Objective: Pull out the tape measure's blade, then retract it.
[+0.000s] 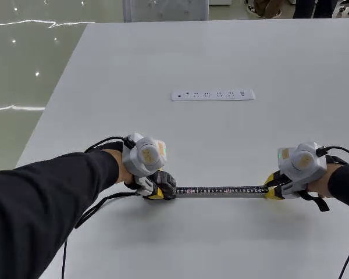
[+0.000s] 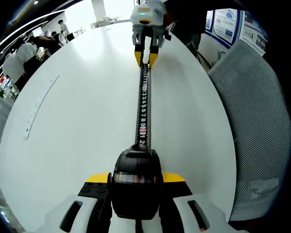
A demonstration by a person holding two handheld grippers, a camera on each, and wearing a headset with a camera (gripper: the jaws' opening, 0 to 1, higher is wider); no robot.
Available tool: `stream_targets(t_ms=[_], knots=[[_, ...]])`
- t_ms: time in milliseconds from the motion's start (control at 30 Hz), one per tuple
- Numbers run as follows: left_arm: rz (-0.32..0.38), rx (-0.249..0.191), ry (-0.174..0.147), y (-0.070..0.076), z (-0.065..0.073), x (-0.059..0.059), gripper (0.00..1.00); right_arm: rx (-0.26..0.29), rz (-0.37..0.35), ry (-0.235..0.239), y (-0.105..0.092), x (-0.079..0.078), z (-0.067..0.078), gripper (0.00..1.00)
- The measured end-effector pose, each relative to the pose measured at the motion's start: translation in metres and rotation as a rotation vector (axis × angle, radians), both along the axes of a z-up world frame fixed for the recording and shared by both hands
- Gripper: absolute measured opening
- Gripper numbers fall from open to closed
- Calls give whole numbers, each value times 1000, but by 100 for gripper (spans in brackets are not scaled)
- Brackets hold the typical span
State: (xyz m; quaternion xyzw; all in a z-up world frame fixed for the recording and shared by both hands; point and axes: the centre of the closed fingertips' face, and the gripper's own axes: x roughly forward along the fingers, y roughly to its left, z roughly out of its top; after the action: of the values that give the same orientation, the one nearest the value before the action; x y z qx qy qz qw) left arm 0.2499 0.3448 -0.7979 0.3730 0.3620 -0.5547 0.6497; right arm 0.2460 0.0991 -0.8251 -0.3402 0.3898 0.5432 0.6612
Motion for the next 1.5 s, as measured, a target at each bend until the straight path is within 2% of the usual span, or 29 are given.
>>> stream_targets(t_ms=[167,233,333,367,433,500,533,567,600,667,733,767,800,867,1000,1033,1067,1100,1167,1267,1333,1367,1400,1433,1500], knots=[[-8,-35,-16,-1,2,1,34,-20,2,10,2,0,0,12],[-6,-36,-22,-1,2,1,34,-37,4,18,1,1,-1,12],[2,-49,-50,-1,3,3,36,-67,16,20,2,2,-2,13],[23,-56,-54,0,3,5,36,-70,-23,37,0,3,1,13],[58,-67,-56,3,4,6,38,-76,-28,35,4,-3,3,13],[95,-56,-67,10,5,8,40,-72,-48,36,4,-3,1,13],[170,-85,-81,14,7,13,44,-65,-65,35,4,-2,0,13],[226,-100,-78,17,8,15,47,-60,-70,29,0,3,-5,14],[277,-119,-69,21,9,16,51,-56,-80,11,-1,6,-6,15],[399,-212,-42,30,16,15,53,-51,-136,-64,-3,9,-1,17],[471,-256,-26,39,16,12,57,-31,-193,-92,-4,10,0,19],[522,-270,-10,48,14,8,59,0,-243,-94,-4,9,0,20],[548,-283,0,53,13,5,64,21,-269,-95,-4,8,0,23],[623,-360,12,62,16,2,72,52,-323,-126,-5,5,3,28],[739,-434,41,82,17,-11,89,149,-438,-128,-9,-6,12,38],[765,-467,55,86,18,-16,95,172,-473,-142,-8,-13,23,40],[781,-486,60,88,20,-20,100,190,-494,-149,-10,-17,27,42],[789,-493,68,93,22,-27,100,211,-522,-167,-12,-21,34,44],[799,-504,47,101,28,-38,100,239,-574,-190,-25,-24,39,48],[827,-544,-1,108,42,-46,100,273,-627,-215,-35,-35,52,53],[834,-567,-118,119,60,-49,100,298,-665,-230,-43,-50,64,58],[835,-572,-132,120,64,-53,100,299,-670,-234,-47,-56,67,60],[838,-576,-113,120,67,-60,100,297,-670,-238,-50,-63,69,63],[845,-599,-100,120,72,-66,100,294,-669,-247,-55,-71,71,65],[835,-608,-123,123,81,-74,100,285,-672,-266,-64,-85,78,72]])
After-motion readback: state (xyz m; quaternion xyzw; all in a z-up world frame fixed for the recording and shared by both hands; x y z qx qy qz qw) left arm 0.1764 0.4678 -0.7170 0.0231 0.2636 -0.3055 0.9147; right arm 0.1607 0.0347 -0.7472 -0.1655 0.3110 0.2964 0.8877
